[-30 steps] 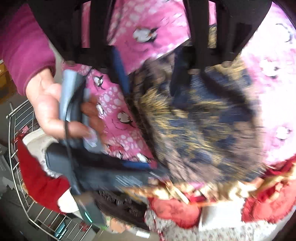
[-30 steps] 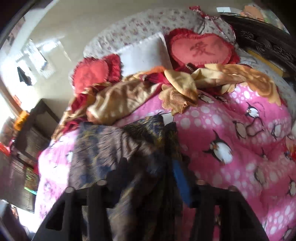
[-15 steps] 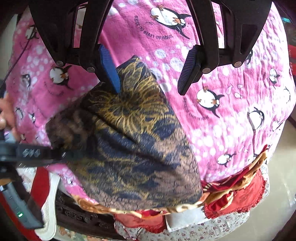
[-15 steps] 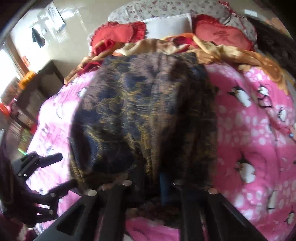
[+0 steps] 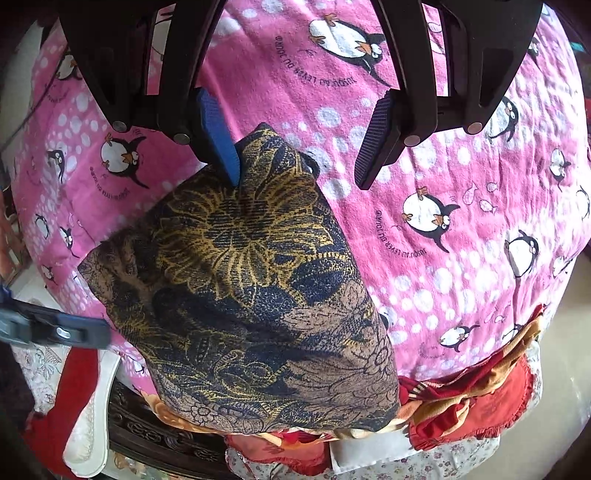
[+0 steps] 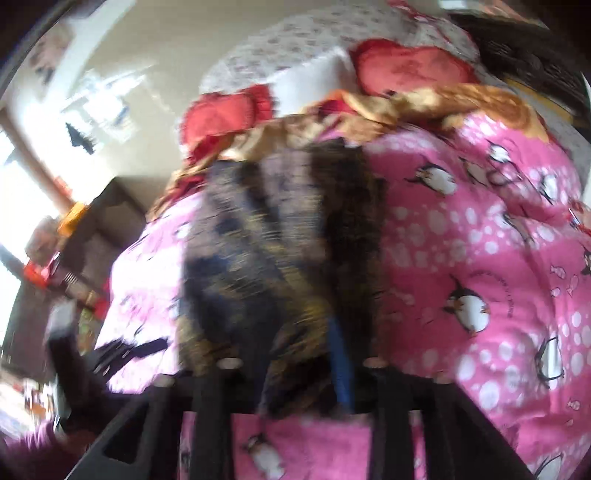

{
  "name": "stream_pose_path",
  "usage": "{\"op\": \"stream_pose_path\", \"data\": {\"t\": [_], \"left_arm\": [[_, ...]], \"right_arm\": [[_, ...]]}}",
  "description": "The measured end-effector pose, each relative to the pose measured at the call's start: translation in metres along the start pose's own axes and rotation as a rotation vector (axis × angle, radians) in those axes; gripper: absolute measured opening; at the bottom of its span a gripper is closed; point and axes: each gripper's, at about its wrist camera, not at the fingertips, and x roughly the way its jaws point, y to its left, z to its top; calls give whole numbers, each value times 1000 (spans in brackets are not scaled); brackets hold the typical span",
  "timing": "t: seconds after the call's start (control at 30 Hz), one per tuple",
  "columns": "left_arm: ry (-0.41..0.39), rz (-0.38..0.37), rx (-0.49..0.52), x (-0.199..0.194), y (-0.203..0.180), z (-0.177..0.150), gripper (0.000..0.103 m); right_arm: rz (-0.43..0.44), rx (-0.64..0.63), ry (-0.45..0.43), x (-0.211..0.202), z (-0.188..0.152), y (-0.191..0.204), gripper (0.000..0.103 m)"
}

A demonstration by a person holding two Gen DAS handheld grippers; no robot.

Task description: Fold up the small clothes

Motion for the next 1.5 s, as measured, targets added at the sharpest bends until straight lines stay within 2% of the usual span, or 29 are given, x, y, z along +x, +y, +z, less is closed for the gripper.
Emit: {"op": "stream_pose_path", "data": {"t": [0.07, 0.13, 0.17, 0.2, 0.33, 0.43, 0.5, 0.53, 0.57, 0.6, 0.63, 0.7, 0.8, 0.83, 0.9, 0.97, 1.03, 1.1, 1.17, 1.2, 1.27, 1.33, 1.37, 1.4, 1.43, 1.5], "left_arm": [[3, -5, -13, 0, 1, -1, 64], [7, -10, -32, -1, 1, 2, 65], [9, -13, -40, -4, 4, 1, 65], [5, -18, -46, -9, 5, 1, 65], [-60, -36, -45, -36, 10, 2, 64], [-88, -47, -78, -37, 15, 12, 65], [-79, -41, -101, -29, 17, 19, 64], [-76, -47, -107, -25, 17, 20, 64], [-67, -55, -113, -21, 17, 21, 64], [-53, -63, -117, -15, 16, 21, 65], [-40, -68, -121, -10, 15, 21, 64], [-22, -69, -127, 0, 14, 22, 64], [-11, -83, -144, 6, 12, 22, 65], [-11, -86, -145, 6, 12, 22, 65], [-10, -83, -136, 5, 10, 24, 65], [-12, -80, -121, 3, 8, 27, 65], [-26, -80, -107, 1, 6, 30, 64], [-30, -85, -112, 5, 5, 33, 65], [-14, -86, -123, 13, 4, 34, 65], [-8, -83, -132, 16, 3, 35, 65], [-8, -89, -144, 17, 2, 36, 65], [-10, -82, -142, 15, 2, 37, 65], [-13, -79, -138, 13, 2, 37, 65], [-14, -75, -133, 13, 0, 37, 65], [-13, -71, -131, 13, -1, 38, 65], [-13, -69, -135, 14, -2, 40, 65]], "right_arm": [[7, -52, 40, 5, -8, 16, 44], [-72, -69, 99, 24, -11, 20, 42], [-104, -53, 132, 32, -15, 17, 23], [-86, -46, 151, 37, -19, 14, 8], [-118, -103, 88, 12, -30, 16, 7], [-147, -77, 125, 21, -36, 4, 7], [-114, -35, 127, 26, -31, -2, 7], [-73, -6, 100, 21, -23, -2, 11], [-47, 12, 73, 14, -16, -2, 23], [-34, 27, 15, 3, -2, 0, 43], [-50, 25, -38, -3, 10, 3, 51], [-86, 8, -109, -2, 36, 12, 53], [-136, 17, -112, 28, 74, 15, 53], [-152, 30, -103, 43, 85, 11, 50], [-154, 65, -67, 63, 97, 0, 21], [-141, 105, -85, 66, 105, -9, 5], [-180, 79, -142, 55, 108, -5, 4], [-257, 27, -186, 49, 114, 1, 3], [-323, 2, -155, 65, 118, -2, 3], [-421, -61, -125, 82, 116, -2, 3], [-465, -104, -86, 97, 110, -4, 3], [-443, -86, -113, 86, 105, -5, 4], [-429, -69, -121, 79, 104, -6, 12], [-409, -36, -120, 69, 103, -6, 32], [-398, -8, -119, 58, 100, -5, 40], [-331, -10, -136, 40, 89, 3, 43]]}}
